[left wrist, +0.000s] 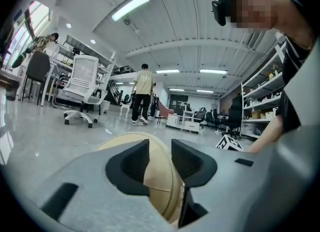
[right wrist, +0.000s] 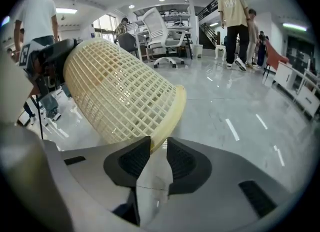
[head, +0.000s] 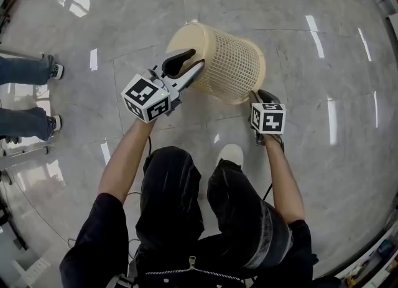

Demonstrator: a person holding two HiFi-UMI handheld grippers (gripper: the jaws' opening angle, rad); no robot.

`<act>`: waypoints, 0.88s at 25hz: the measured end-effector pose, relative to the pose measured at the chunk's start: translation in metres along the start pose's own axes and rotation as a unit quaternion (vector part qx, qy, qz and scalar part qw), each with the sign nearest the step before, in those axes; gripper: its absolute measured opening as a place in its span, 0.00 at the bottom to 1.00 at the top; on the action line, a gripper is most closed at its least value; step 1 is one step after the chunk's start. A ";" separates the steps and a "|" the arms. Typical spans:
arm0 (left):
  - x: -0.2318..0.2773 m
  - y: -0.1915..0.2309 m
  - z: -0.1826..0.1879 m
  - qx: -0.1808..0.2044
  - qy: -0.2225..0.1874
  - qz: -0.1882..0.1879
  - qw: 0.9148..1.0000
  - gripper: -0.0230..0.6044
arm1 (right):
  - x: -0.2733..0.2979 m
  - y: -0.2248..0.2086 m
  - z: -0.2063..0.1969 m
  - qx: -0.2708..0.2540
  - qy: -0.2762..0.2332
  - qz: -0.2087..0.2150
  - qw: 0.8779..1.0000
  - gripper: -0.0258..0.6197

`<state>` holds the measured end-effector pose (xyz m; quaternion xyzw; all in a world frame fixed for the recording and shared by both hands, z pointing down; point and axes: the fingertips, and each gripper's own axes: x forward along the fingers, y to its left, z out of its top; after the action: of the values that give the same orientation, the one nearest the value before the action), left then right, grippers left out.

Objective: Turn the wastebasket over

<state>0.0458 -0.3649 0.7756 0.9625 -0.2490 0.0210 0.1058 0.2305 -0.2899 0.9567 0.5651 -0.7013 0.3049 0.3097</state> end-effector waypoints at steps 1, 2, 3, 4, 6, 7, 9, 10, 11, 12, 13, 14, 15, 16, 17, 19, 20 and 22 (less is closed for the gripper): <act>0.004 -0.003 0.001 -0.012 -0.007 -0.003 1.000 0.25 | -0.001 -0.006 -0.003 -0.010 0.005 -0.012 1.000 0.18; 0.009 -0.005 0.003 -0.027 -0.016 -0.002 1.000 0.20 | -0.003 -0.011 -0.006 -0.017 0.007 -0.022 1.000 0.18; 0.013 -0.006 0.005 -0.044 -0.025 0.001 0.999 0.11 | -0.005 -0.016 -0.007 -0.017 0.006 -0.026 0.999 0.18; 0.017 -0.007 0.007 -0.060 -0.033 0.005 0.998 0.09 | -0.008 -0.020 -0.008 -0.009 0.002 -0.027 1.000 0.18; 0.027 -0.013 0.009 -0.067 -0.031 0.007 0.997 0.09 | -0.016 -0.028 -0.007 0.019 -0.011 -0.026 0.999 0.18; 0.033 -0.018 0.009 -0.067 -0.024 0.001 0.997 0.09 | -0.022 -0.034 -0.005 0.031 -0.020 -0.031 0.999 0.18; 0.043 -0.027 0.007 -0.071 -0.015 -0.013 0.997 0.09 | -0.037 -0.046 0.007 0.042 -0.044 -0.045 0.997 0.18; 0.047 -0.032 0.007 -0.073 -0.015 -0.018 0.997 0.09 | -0.046 -0.050 0.017 0.042 -0.061 -0.051 0.996 0.18; 0.051 -0.036 0.007 -0.074 -0.015 -0.023 0.997 0.09 | -0.057 -0.050 0.030 0.037 -0.082 -0.054 0.994 0.18; 0.056 -0.040 0.006 -0.073 -0.013 -0.027 0.997 0.09 | -0.068 -0.047 0.044 0.030 -0.103 -0.054 0.993 0.18; 0.061 -0.044 0.001 -0.071 -0.003 -0.030 0.997 0.09 | -0.079 -0.042 0.059 0.020 -0.124 -0.053 0.991 0.18; 0.066 -0.048 -0.010 -0.072 0.015 -0.033 0.997 0.09 | -0.088 -0.036 0.073 0.007 -0.143 -0.052 0.988 0.18; 0.071 -0.052 -0.026 -0.078 0.038 -0.037 0.996 0.09 | -0.097 -0.029 0.085 -0.007 -0.160 -0.053 0.986 0.16; 0.075 -0.059 -0.044 -0.085 0.058 -0.045 0.994 0.09 | -0.104 -0.023 0.094 -0.021 -0.172 -0.054 0.983 0.09; 0.077 -0.068 -0.060 -0.088 0.070 -0.054 0.992 0.09 | -0.109 -0.018 0.098 -0.032 -0.177 -0.054 0.982 0.09; 0.079 -0.086 -0.076 -0.078 0.078 -0.071 0.991 0.07 | -0.108 -0.014 0.094 -0.046 -0.164 -0.055 0.984 0.09; 0.080 -0.092 -0.077 -0.063 0.082 -0.077 0.992 0.07 | -0.103 -0.015 0.088 -0.051 -0.150 -0.058 0.986 0.09; 0.085 -0.097 -0.078 -0.026 0.092 -0.081 0.992 0.07 | -0.094 -0.018 0.073 -0.051 -0.125 -0.057 0.989 0.09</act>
<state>0.1680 -0.3058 0.8413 0.9704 -0.1596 0.0939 0.1550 0.2577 -0.2926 0.8394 0.6216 -0.7154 0.1776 0.2651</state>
